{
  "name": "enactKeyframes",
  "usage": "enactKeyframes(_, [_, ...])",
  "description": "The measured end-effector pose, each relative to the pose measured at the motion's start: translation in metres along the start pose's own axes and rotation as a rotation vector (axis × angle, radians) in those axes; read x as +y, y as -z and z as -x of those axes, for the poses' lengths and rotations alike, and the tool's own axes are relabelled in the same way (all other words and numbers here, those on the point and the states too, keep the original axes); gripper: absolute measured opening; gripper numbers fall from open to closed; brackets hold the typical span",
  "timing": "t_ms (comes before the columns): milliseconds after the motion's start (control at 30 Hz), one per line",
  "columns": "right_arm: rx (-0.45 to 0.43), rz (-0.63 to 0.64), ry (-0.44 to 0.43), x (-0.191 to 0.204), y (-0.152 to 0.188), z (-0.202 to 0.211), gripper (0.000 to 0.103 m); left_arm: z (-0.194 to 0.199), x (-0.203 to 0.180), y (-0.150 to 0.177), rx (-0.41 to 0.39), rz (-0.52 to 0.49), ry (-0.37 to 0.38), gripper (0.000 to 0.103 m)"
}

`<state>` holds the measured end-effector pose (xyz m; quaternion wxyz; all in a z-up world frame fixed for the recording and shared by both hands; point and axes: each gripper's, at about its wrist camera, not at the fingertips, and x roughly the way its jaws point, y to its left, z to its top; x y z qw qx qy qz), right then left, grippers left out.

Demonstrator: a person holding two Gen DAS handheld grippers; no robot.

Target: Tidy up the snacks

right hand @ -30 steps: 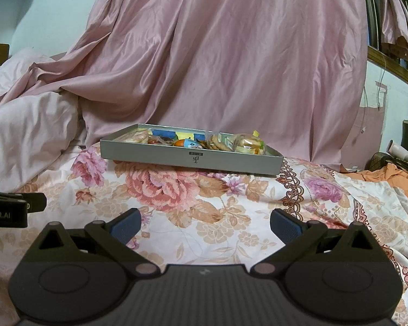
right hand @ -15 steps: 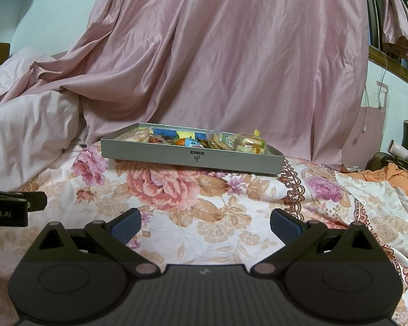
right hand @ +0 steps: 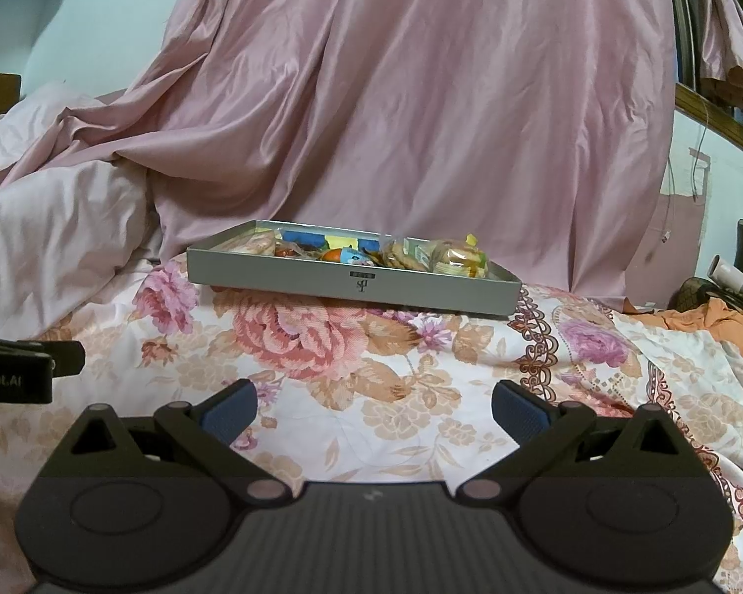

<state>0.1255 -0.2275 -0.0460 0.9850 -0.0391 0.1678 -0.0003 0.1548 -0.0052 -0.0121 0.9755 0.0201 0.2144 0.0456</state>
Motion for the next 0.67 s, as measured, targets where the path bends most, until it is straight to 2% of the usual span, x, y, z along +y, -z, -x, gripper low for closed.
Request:
enactKeyframes(100, [0.001, 0.001, 0.0, 0.0008, 0.0006, 0.0004, 0.103, 0.0008, 0.0003, -0.0028, -0.002, 0.003, -0.027, 0.102])
enactKeyframes(300, [0.001, 0.0, 0.0, 0.0011, 0.0001, 0.0005, 0.103, 0.0045, -0.0014, -0.0036, -0.015, -0.002, -0.001, 0.102])
enactKeyframes(667, [0.003, 0.001, 0.001, 0.0009, -0.0012, -0.0001, 0.103, 0.0054, -0.0046, -0.0028, -0.025, -0.014, -0.012, 0.102])
